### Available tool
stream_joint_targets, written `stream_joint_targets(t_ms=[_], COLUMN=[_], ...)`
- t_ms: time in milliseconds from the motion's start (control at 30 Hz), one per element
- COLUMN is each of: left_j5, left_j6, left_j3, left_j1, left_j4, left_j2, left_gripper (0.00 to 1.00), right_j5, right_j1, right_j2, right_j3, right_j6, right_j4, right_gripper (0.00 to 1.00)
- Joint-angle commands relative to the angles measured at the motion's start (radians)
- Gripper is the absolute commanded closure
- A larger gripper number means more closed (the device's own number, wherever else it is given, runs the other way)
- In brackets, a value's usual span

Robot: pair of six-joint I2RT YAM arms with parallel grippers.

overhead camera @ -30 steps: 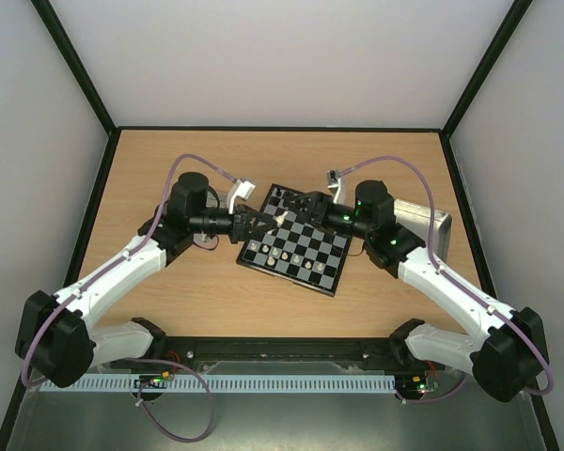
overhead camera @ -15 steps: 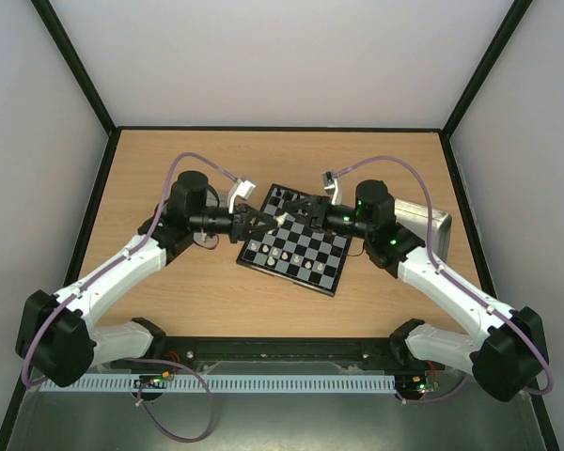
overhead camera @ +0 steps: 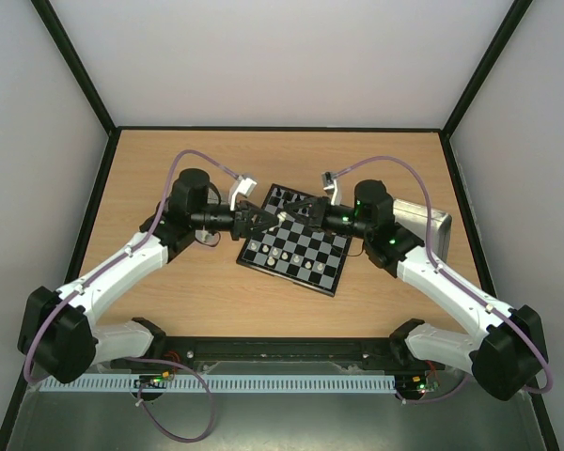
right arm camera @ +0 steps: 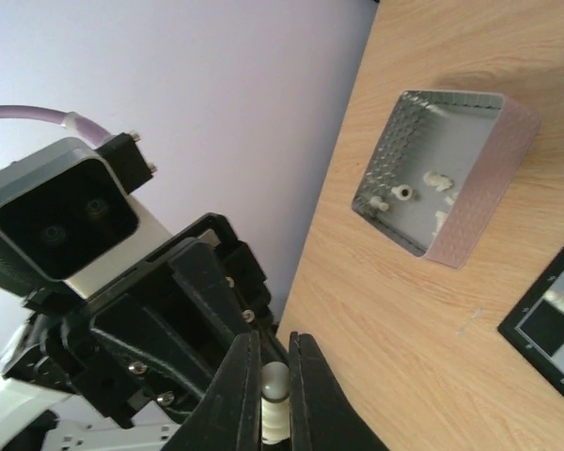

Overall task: Set up the chess pieces on the board
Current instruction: Pick up the chess piece from the storage box, then place the chess piece on the chessboard.

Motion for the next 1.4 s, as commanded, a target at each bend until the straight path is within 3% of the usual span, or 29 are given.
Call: stream_joint_targets(t_ms=[0,267,400,800,1367], left_j5=[-0.050,-0.314,-0.378,-0.370,-0.360], left_j6=[0.021,0.013,-0.013,-0.029,-0.027], left_j3=[0.033,0.033,0.025,0.030,0.029], left_j1=[-0.004,0.008,0.026,0.038,0.038], left_j4=[-0.010,-0.154,-0.186,-0.190,-0.192], left_j2=[0.004,0.047,0.079,0.148,0.164], left_gripper=[0.87,0.86,0.86,0.86,0.86], right_j5=[0.116,0.773,0.938,0.904,0.803], right_j1=[-0.002,0.007,0.032,0.122,0.146], right_j2=[-0.009,-0.019,-0.049,-0.041,0.096], right_j3=[0.021,0.003,-0.068,-0.250,-0.285], right_j6=[-0.084,-0.302,-0.290,-0.148,-0.158], right_j4=[-0.085,-0.429,-0.514,-0.502,-0.410], right_gripper=[0.98,0.98,0.98,0.98,0.96])
